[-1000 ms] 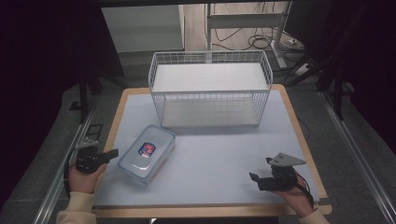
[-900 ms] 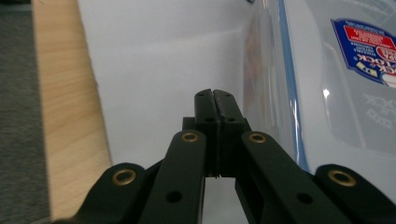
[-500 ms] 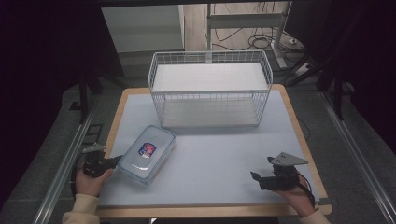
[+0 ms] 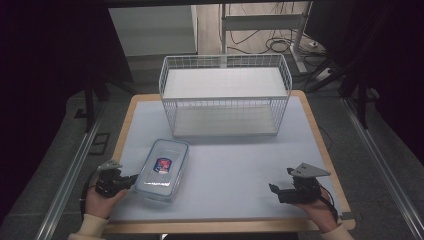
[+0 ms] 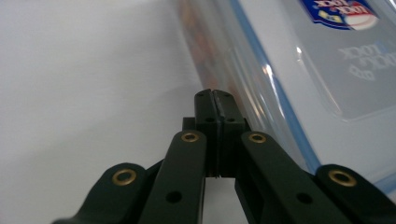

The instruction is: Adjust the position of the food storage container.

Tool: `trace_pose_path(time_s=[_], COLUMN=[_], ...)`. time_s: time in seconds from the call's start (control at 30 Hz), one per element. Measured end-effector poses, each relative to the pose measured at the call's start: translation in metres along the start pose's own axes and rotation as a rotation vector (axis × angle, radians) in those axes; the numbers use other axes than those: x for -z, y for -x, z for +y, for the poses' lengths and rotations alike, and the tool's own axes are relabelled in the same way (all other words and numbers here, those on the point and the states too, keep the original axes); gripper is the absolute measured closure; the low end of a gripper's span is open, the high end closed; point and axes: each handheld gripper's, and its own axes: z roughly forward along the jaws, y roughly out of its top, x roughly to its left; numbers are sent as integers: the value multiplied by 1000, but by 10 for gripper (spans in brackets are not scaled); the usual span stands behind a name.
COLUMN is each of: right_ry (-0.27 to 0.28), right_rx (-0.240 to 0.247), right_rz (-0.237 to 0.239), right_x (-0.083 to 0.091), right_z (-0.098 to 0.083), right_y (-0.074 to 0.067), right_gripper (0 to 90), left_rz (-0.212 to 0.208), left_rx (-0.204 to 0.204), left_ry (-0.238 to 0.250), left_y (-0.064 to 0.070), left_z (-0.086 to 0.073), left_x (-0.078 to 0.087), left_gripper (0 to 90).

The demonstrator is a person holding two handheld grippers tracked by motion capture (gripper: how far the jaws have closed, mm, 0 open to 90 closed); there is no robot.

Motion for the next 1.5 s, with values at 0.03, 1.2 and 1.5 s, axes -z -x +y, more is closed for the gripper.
trace_pose_path(time_s=[0.03, 1.2, 1.5], right_ry=[2, -3, -3], right_rx=[1, 1, 4], right_rz=[1, -2, -2], right_x=[0, 0, 0], right_z=[0, 0, 0], right_y=[0, -2, -3], right_gripper=[124, 124, 124], left_rz=[-16, -274, -274], left_rx=[-17, -289, -340], left_ry=[-6, -141, -145], left_y=[6, 129, 159], left_z=[-1, 12, 32], left_x=[1, -39, -66], left_gripper=[900, 900, 900])
